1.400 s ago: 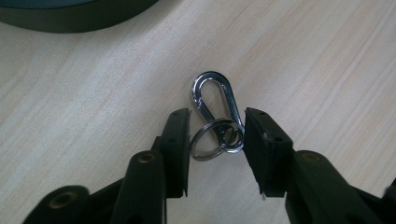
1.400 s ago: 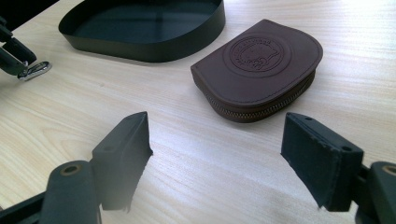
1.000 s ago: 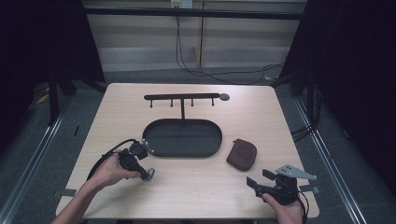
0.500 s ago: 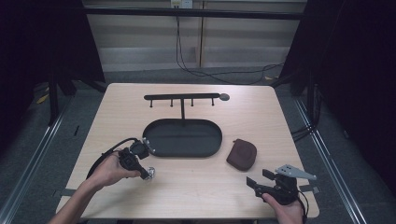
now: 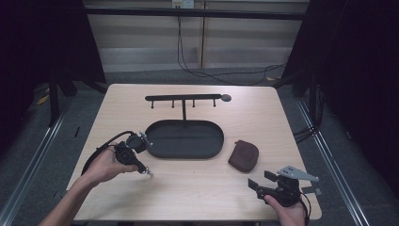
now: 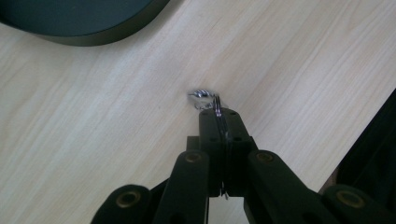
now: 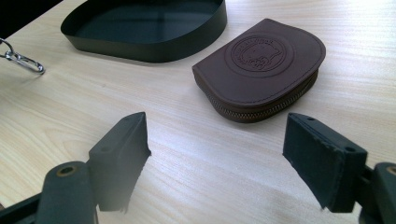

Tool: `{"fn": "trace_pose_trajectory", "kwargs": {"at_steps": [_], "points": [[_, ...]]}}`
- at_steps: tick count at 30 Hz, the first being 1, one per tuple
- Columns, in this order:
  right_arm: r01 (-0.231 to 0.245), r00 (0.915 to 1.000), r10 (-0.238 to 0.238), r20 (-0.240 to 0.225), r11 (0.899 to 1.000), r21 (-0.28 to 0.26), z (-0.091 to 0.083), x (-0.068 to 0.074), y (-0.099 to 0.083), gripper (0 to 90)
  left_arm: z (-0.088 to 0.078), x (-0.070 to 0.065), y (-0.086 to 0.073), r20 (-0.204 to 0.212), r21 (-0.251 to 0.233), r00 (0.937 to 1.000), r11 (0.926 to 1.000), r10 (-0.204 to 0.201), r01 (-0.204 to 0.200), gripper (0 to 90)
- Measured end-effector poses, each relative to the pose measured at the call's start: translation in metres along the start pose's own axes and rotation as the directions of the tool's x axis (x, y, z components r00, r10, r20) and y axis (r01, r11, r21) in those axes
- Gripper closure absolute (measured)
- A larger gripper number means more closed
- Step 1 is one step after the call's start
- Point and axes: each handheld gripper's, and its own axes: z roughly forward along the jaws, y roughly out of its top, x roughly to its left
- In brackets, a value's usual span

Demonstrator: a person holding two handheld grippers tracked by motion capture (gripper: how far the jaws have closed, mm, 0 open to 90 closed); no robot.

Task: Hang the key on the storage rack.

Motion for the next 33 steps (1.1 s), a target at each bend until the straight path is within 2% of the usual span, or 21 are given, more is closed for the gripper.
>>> {"fn": "trace_pose_trajectory", "kwargs": {"at_steps": [2,7,9,14,19,23,24,26,33], "points": [[0.0,1.0,0.0,0.001,1.0,-0.001,0.0,0.0,0.0,22.2,-0.004,0.0,0.001,-0.023,0.002,0.9997,1.0,-0.007,0.007,89.4],[0.002,1.0,-0.002,0.0,1.0,0.001,0.0,0.0,0.0,22.2,-0.012,0.0,0.003,-0.032,0.012,0.9995,0.9999,0.005,-0.005,89.4],[0.002,1.0,-0.002,0.0,1.0,0.0,0.0,0.0,0.0,22.2,-0.015,0.0,0.004,-0.046,0.005,0.9989,0.9999,-0.009,0.009,89.4],[0.003,1.0,-0.003,0.001,1.0,0.0,0.0,0.0,0.0,22.2,-0.023,0.0,0.006,-0.054,0.005,0.9985,1.0,0.001,-0.001,89.4],[0.003,1.0,-0.003,0.002,1.0,0.001,0.0,0.0,0.0,22.2,-0.028,-0.002,0.008,-0.06,-0.002,0.9982,1.0,-0.007,0.006,89.4],[0.0,1.0,0.0,0.0,1.0,0.006,0.001,0.0,0.0,22.3,-0.03,-0.007,0.013,-0.054,0.018,0.9985,0.9998,0.002,-0.001,89.4],[0.005,1.0,-0.005,-0.001,1.0,0.009,0.001,0.0,0.0,22.3,-0.032,-0.007,0.016,-0.048,0.036,0.9988,0.9993,-0.009,0.011,89.4],[0.005,1.0,-0.005,-0.004,1.0,0.011,0.001,0.001,0.0,22.3,-0.035,-0.008,0.018,-0.055,0.04,0.9984,0.999,-0.017,0.02,89.4],[0.005,1.0,-0.005,-0.004,1.0,0.009,0.001,0.0,0.0,22.2,-0.05,-0.008,0.021,-0.063,0.027,0.9979,0.9995,-0.016,0.018,89.4]]}}
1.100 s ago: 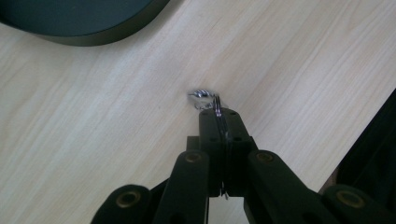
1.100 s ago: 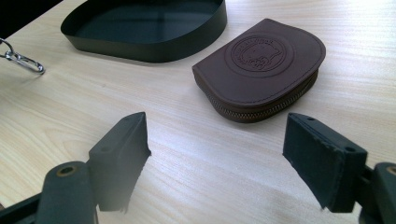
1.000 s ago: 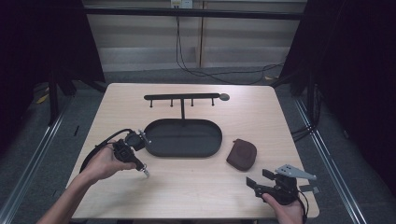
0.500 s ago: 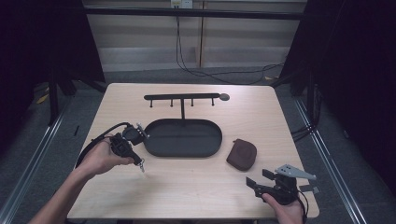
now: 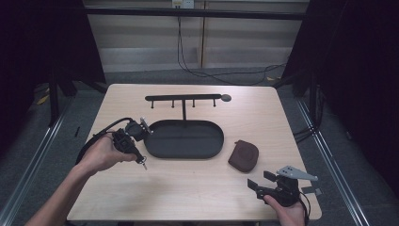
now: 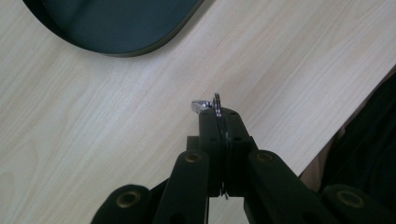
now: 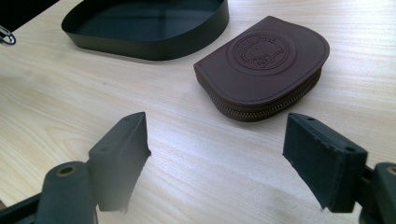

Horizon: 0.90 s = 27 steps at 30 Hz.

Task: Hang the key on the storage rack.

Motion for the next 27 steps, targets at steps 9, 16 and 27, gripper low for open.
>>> {"fn": "trace_pose_trajectory", "kwargs": {"at_steps": [9,16,27], "points": [[0.001,1.0,-0.001,-0.001,1.0,0.002,0.0,0.0,0.0,22.1,-0.016,0.005,-0.001,-0.008,-0.021,0.9998,0.9996,-0.018,0.018,89.4],[0.0,1.0,0.0,-0.002,1.0,0.004,0.001,0.0,0.0,22.1,-0.024,0.011,0.002,-0.014,-0.023,0.9997,0.9995,-0.02,0.019,89.4],[0.001,1.0,-0.001,-0.003,1.0,0.003,0.0,0.0,0.0,21.7,-0.039,0.015,0.011,-0.02,-0.033,0.9995,0.9992,-0.025,0.024,89.4]]}}
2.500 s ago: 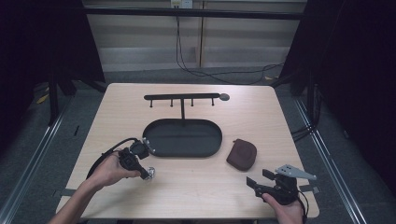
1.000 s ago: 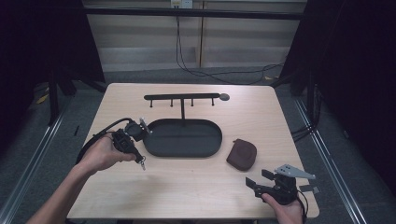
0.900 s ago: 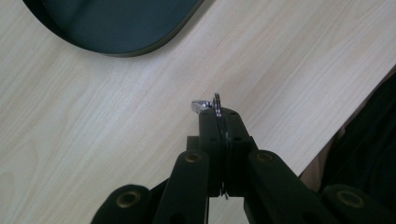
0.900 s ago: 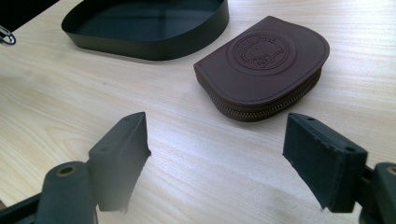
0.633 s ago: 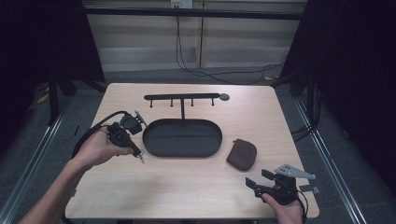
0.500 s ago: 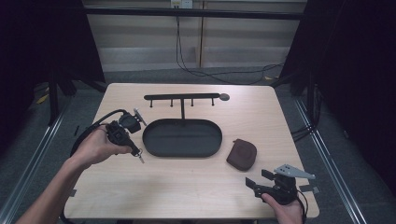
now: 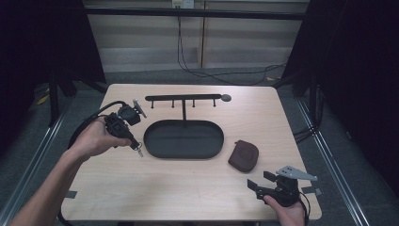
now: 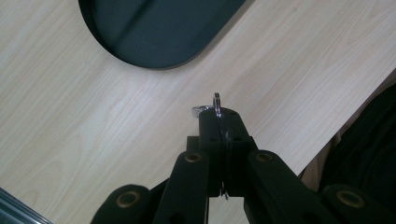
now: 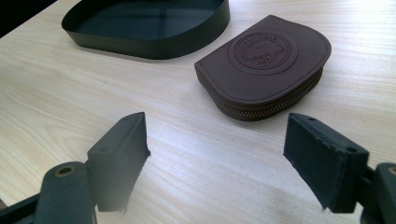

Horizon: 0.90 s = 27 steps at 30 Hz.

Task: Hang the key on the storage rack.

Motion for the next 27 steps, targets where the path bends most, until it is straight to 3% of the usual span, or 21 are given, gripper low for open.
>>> {"fn": "trace_pose_trajectory", "kwargs": {"at_steps": [9,27], "points": [[-0.003,1.0,0.003,0.002,1.0,0.003,0.001,0.0,0.0,21.6,-0.006,0.007,0.007,0.017,-0.001,0.9998,1.0,-0.01,0.01,89.3],[-0.011,0.9999,0.011,0.003,1.0,0.0,0.0,-0.001,0.0,21.5,-0.037,0.017,0.034,-0.017,-0.01,0.9995,0.9996,-0.027,0.027,89.4]]}}
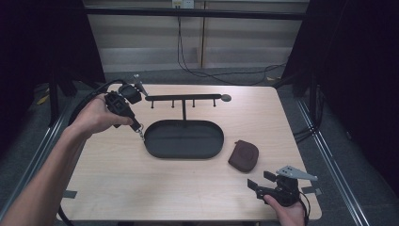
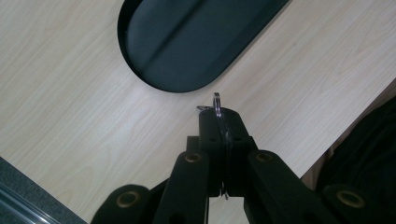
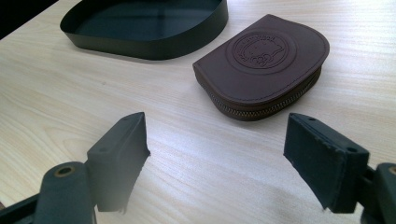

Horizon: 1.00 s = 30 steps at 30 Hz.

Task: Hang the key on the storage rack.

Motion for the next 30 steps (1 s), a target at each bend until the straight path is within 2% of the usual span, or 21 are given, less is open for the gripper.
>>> {"fn": "trace_pose_trajectory", "kwargs": {"at_steps": [3,12,19,28,30], "points": [[0.005,1.0,-0.005,-0.003,1.0,0.003,0.001,0.001,0.0,21.6,0.001,0.003,0.004,-0.007,0.003,0.9998,0.9998,-0.017,0.017,89.3],[0.005,1.0,-0.005,-0.005,1.0,0.001,0.0,0.0,0.0,21.5,0.001,0.013,0.015,-0.006,0.01,0.9995,0.9995,-0.029,0.029,89.4],[0.005,0.9999,-0.005,-0.01,1.0,-0.003,0.0,0.0,0.0,21.5,0.006,0.022,0.031,-0.005,0.012,0.999,0.9989,-0.045,0.045,89.4],[0.005,0.9999,-0.005,-0.015,1.0,-0.001,0.0,0.0,0.0,21.5,0.007,0.025,0.048,-0.012,0.009,0.999,0.999,-0.043,0.043,89.4],[0.006,0.9998,-0.006,-0.017,1.0,-0.001,0.0,0.0,0.0,21.4,0.01,0.025,0.051,-0.021,0.02,0.9987,0.9987,-0.046,0.047,89.4]]}}
